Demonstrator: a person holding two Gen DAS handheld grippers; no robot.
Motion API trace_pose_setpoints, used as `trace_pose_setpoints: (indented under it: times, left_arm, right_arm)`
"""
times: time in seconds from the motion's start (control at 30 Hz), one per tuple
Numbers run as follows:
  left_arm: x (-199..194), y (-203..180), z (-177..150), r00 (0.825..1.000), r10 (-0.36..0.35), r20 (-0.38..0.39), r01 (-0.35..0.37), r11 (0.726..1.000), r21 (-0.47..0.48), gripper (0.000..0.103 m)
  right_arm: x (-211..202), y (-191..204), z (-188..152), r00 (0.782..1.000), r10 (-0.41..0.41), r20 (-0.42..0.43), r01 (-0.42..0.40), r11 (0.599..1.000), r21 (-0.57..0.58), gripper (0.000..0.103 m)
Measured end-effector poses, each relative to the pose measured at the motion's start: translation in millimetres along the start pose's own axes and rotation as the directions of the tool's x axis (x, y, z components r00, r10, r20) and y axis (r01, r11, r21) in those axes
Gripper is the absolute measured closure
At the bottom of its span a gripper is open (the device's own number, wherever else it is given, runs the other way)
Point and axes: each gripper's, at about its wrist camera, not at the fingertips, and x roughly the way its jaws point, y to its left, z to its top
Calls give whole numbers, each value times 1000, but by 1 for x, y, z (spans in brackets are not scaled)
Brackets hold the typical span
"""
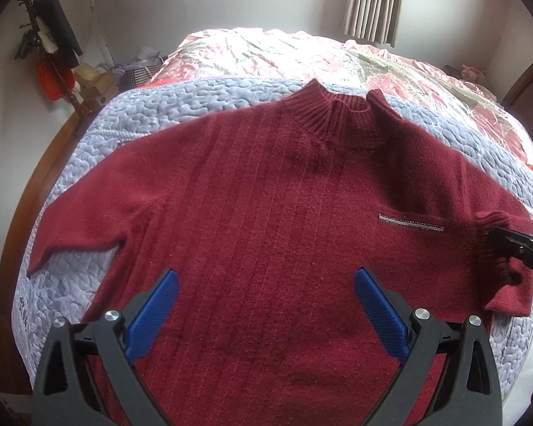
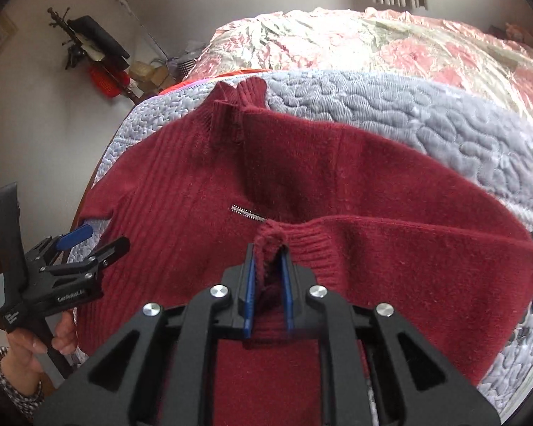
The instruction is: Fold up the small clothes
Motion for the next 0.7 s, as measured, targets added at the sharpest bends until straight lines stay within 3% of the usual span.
trace_pose_setpoints:
  times: [0.03,0.1,0.23,0.4,0.6,0.67,0.7]
  left_arm:
    - [2,-1,0,1000,-2,-5,2,1000,3,4]
    - [6,-4,-1,1000,-13,-14,13,1000,9,4]
    - [14,-26,-2,996,-78,-46,79,997,20,4]
    - [30,-79,-3,970,-209,-126,213,977,23,4]
    - [53,-140,-3,945,-255,-204,268,963,39,4]
    - [59,-155,-5,935,-271,-228,286,958,35,12]
    - [61,-163,-6,931,-276,-238,293,955,36,24]
  right_arm:
    - [4,-2,-2,1000,22,-14,-22,1000,22,85]
    - [3,-5,-5,999,43,-19,-42,998,49,67]
    - [-35,-19,-17,999,7,41,-9,999,43,67]
    - [-71,-64,-41,990,-125,65,120,989,86,67]
    - [-93,-107,-86,979,-199,53,189,971,148,67]
    - [-95,-115,-96,979,-197,56,185,967,173,67]
    - [-97,-119,-101,978,-198,59,185,965,184,67]
